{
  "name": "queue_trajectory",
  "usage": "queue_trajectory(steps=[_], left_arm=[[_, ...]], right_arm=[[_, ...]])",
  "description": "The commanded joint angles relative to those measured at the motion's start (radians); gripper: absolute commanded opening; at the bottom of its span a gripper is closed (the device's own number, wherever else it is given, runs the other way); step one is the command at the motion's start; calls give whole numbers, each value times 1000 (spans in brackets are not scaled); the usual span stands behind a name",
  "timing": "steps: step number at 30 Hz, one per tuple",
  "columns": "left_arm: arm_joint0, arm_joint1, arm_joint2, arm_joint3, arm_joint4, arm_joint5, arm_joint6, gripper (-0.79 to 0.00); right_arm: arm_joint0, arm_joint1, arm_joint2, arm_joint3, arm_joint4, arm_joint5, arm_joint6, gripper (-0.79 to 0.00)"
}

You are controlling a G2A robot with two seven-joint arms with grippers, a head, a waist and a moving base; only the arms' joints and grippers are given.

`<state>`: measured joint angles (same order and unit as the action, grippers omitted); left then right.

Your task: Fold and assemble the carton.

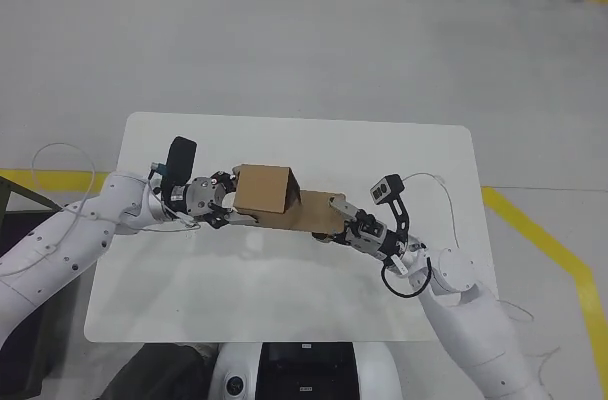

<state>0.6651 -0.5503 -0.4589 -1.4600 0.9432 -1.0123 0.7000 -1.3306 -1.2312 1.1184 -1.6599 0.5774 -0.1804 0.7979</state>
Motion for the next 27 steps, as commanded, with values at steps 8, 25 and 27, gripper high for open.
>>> queue_trajectory(steps=[8, 25, 27], left_arm=[[-3, -18, -1, 17, -5, 0, -73, -366], [12, -37, -18, 7, 1, 0, -114, -357], [14, -37, -21, 7, 3, 0, -117, -354]], right_arm=[[-3, -1, 7, -26, 6, -56, 2, -157], [25, -14, -31, 4, 56, -104, 6, -403], [26, -13, -29, -2, 17, -88, -10, -400]])
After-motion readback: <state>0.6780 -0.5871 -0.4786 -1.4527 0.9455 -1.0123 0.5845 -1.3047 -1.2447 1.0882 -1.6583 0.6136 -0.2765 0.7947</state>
